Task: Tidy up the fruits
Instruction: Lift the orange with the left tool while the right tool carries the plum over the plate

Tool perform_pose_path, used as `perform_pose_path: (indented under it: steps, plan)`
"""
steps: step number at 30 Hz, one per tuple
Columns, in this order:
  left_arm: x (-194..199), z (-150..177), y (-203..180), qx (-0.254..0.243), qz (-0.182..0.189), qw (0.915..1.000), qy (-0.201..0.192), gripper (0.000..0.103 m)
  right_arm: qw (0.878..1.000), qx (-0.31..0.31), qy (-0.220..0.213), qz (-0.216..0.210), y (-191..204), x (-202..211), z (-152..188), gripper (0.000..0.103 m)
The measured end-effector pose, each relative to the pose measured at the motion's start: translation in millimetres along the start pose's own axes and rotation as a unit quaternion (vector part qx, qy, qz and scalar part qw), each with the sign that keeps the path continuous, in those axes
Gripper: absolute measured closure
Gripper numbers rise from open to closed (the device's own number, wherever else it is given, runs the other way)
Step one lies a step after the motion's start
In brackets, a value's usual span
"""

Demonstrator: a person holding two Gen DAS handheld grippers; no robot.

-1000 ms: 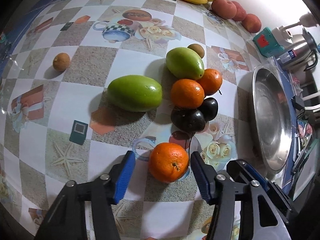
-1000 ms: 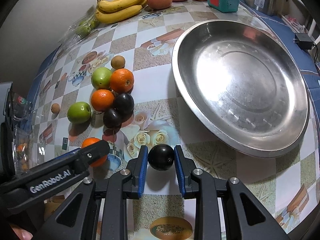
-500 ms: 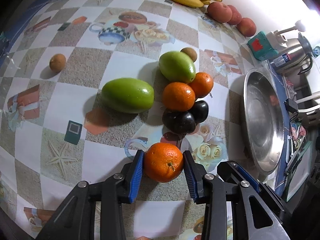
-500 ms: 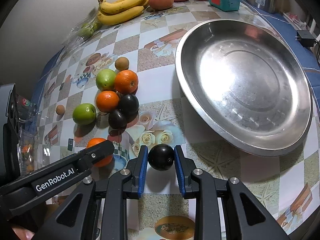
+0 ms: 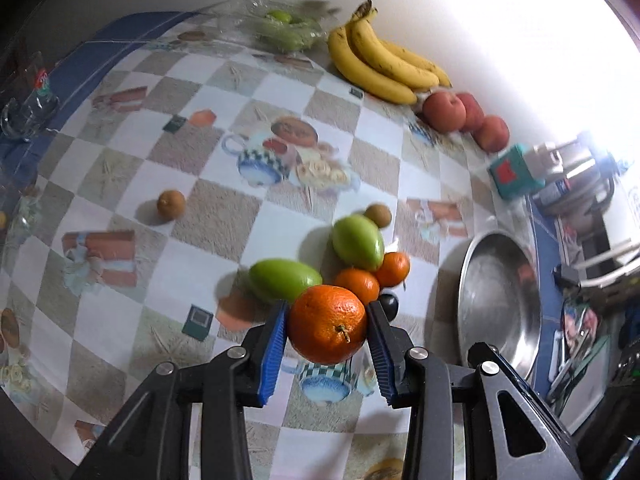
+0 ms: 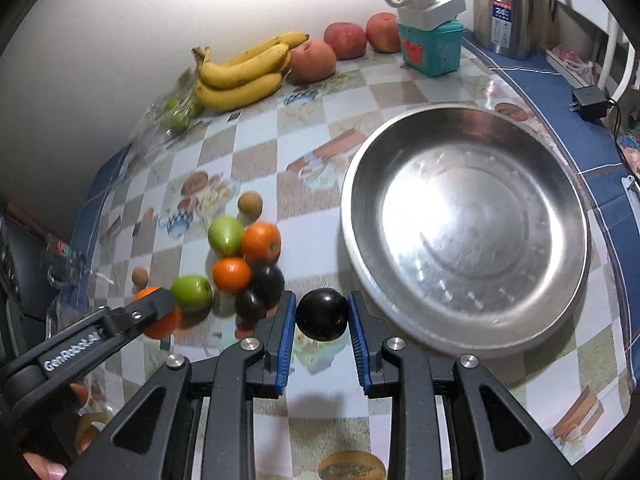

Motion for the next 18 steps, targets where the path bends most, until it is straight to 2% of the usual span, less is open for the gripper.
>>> perform_pose_path:
  steps: [8,18]
  plan:
    - [12,-32,-33,-0.009,0.003,0.9997,-0.023,0.062,0.999,-0.029,-0.026,0.014,-9,5,-40,0.075]
    - [-10,-51,-68,-0.027,-0.01,0.9993,-0.023,0.062,0.997,-0.048,-0.035,0.045,-32,-5,-72,0.075]
Point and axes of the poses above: each gripper's, at about its wrist camera, not at the fingertips, and x roughly against the way its jaws point, y to its left, z to its underside, the point moved 4 cm from there along -x, roughly the way its jaws point, and after that the axes turned 3 degrees about x, right-handed, at the moved point
